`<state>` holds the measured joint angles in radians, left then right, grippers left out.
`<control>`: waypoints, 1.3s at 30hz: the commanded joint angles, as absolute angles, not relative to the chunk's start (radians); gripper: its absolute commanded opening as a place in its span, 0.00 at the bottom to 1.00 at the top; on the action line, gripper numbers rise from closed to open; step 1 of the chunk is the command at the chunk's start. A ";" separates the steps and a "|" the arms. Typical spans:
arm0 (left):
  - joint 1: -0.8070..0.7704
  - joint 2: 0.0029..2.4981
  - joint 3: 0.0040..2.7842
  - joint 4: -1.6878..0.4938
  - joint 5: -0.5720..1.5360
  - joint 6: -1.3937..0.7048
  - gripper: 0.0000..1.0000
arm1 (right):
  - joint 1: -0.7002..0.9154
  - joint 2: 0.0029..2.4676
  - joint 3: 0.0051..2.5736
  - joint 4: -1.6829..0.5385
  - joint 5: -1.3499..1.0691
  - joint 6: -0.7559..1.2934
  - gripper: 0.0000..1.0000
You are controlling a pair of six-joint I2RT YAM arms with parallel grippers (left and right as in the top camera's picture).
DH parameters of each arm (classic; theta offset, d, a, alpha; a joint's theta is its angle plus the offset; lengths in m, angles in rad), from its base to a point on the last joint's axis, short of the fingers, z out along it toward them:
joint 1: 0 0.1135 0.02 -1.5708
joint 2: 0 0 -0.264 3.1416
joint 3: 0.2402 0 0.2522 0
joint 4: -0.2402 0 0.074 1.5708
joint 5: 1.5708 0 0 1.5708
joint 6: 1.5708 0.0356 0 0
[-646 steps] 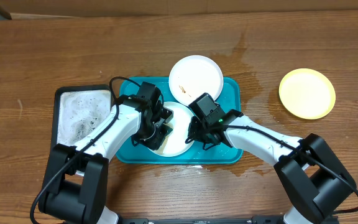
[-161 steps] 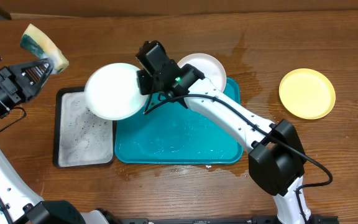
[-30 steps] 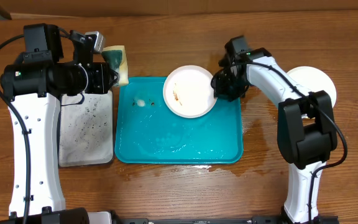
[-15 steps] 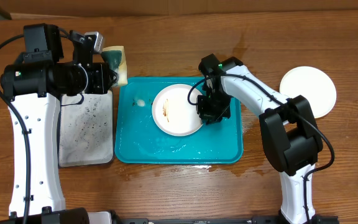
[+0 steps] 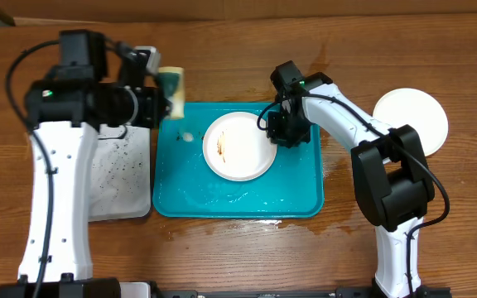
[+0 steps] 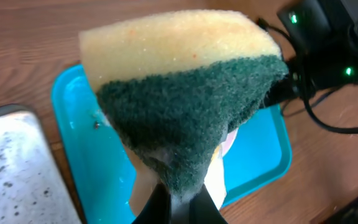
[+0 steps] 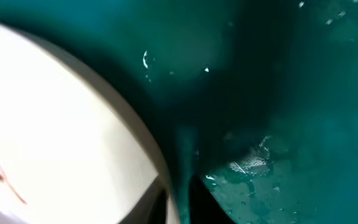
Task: Clean dirty plates on tray and stack at the side
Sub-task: 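Bring the sponge in the left gripper onto the white plate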
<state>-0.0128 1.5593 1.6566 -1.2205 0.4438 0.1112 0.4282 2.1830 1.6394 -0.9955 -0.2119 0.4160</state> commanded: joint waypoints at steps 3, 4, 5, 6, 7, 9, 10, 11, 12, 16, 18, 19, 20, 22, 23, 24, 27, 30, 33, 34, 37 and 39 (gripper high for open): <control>-0.117 1.677 1.671 -1.216 0.407 0.119 0.04 | 0.434 2.168 1.643 -0.992 -0.202 0.421 0.04; -0.130 1.701 1.671 -1.217 0.408 0.119 0.04 | 0.434 2.168 1.643 -0.995 -0.203 0.424 0.04; -0.142 1.726 1.671 -1.219 0.408 0.118 0.04 | 0.434 2.168 1.643 -0.998 -0.204 0.427 0.04; -0.152 1.745 1.671 -1.222 0.408 0.115 0.04 | 0.434 2.168 1.643 -1.000 -0.208 0.429 0.04; -0.169 1.780 1.671 -1.225 0.417 0.115 0.04 | 0.434 2.168 1.643 -1.000 -0.215 0.429 0.04; -0.195 1.821 1.671 -1.227 0.419 0.116 0.04 | 0.434 2.168 1.643 -1.000 -0.214 0.444 0.04; -0.209 1.842 1.671 -1.226 0.410 0.118 0.04 | 0.434 2.168 1.643 -1.000 -0.214 0.451 0.04; -0.220 1.860 1.671 -1.225 0.406 0.121 0.04 | 0.434 2.168 1.643 -1.000 -0.214 0.457 0.04; -0.231 1.880 1.671 -1.224 0.403 0.124 0.04 | 0.434 2.168 1.643 -1.000 -0.214 0.468 0.04; -0.264 1.966 1.671 -1.221 0.401 0.124 0.04 | 0.434 2.168 1.643 -1.005 -0.214 0.476 0.04; -0.276 2.000 1.671 -1.215 0.401 0.125 0.04 | 0.434 2.168 1.643 -1.007 -0.214 0.476 0.04; -0.281 2.016 1.671 -1.214 0.401 0.132 0.04 | 0.434 2.168 1.643 -1.007 -0.214 0.476 0.04; -0.283 2.031 1.671 -1.212 0.400 0.141 0.04 | 0.434 2.168 1.643 -1.007 -0.214 0.476 0.04; -0.286 2.056 1.671 -1.209 0.400 0.147 0.04 | 0.434 2.168 1.643 -1.007 -0.214 0.476 0.04; -0.287 2.067 1.671 -1.205 0.400 0.151 0.04 | 0.434 2.168 1.643 -1.008 -0.214 0.476 0.04; -0.287 2.075 1.671 -1.198 0.398 0.153 0.04 | 0.434 2.168 1.643 -1.009 -0.214 0.476 0.04; -0.287 2.107 1.671 -1.166 0.376 0.154 0.04 | 0.434 2.168 1.643 -1.011 -0.214 0.476 0.04; -0.289 2.136 1.671 -1.165 0.320 0.154 0.04 | 0.434 2.168 1.643 -1.012 -0.214 0.476 0.04; -0.291 2.157 1.671 -1.166 0.307 0.158 0.04 | 0.434 2.168 1.643 -1.011 -0.214 0.476 0.04; -0.293 2.168 1.671 -1.163 0.306 0.159 0.04 | 0.434 2.168 1.643 -1.011 -0.214 0.476 0.04; -0.296 2.188 1.671 -1.151 0.267 0.161 0.04 | 0.434 2.168 1.643 -1.011 -0.214 0.476 0.04; -0.296 2.189 1.670 -1.138 0.232 0.160 0.04 | 0.434 2.168 1.643 -1.011 -0.214 0.476 0.04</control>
